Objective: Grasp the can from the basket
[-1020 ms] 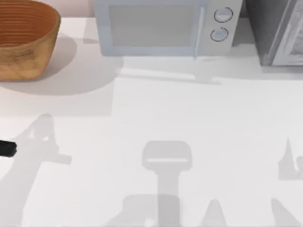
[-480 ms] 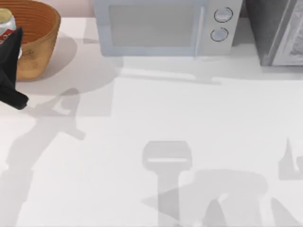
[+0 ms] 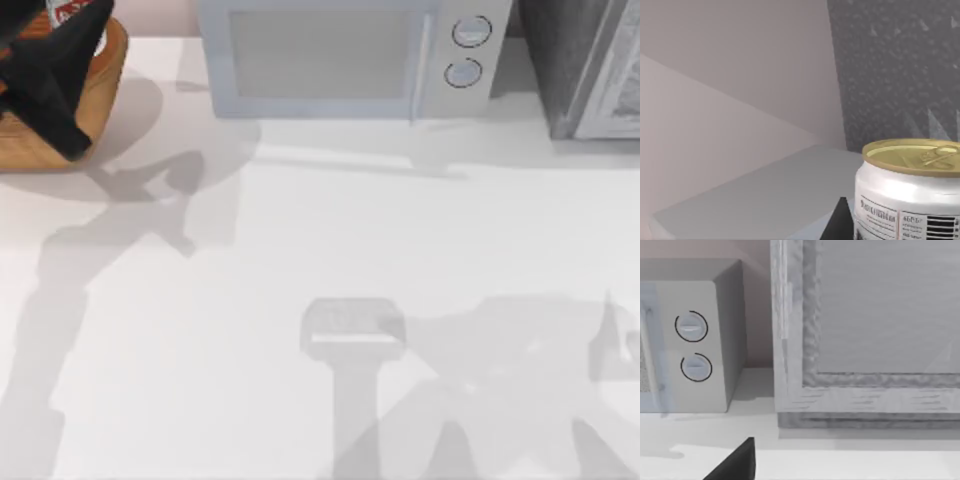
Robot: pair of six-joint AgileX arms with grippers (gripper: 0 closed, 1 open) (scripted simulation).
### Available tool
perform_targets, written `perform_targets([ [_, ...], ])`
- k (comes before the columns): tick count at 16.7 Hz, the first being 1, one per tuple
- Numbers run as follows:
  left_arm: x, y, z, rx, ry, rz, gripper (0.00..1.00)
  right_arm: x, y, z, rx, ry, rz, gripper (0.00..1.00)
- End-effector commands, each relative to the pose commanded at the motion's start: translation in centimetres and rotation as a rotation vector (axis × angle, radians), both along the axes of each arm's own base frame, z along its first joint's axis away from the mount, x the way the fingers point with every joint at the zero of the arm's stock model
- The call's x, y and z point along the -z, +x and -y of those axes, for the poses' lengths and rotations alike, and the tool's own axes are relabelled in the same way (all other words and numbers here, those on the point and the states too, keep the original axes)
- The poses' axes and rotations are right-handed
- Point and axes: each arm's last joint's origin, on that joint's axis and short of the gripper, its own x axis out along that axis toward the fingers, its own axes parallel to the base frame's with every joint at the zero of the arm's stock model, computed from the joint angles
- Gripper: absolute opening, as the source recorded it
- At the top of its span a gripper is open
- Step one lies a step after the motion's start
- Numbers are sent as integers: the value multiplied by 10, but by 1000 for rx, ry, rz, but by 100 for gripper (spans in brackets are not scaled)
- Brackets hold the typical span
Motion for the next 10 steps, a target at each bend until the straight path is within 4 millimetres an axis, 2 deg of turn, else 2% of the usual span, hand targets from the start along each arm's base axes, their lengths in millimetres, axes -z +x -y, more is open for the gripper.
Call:
perform_targets([
  [5,11,42,5,137,41,21,0,0,0,0,0,0,0,100],
  [10,37,81,9,262,73,12,0,0,0,0,0,0,0,100],
])
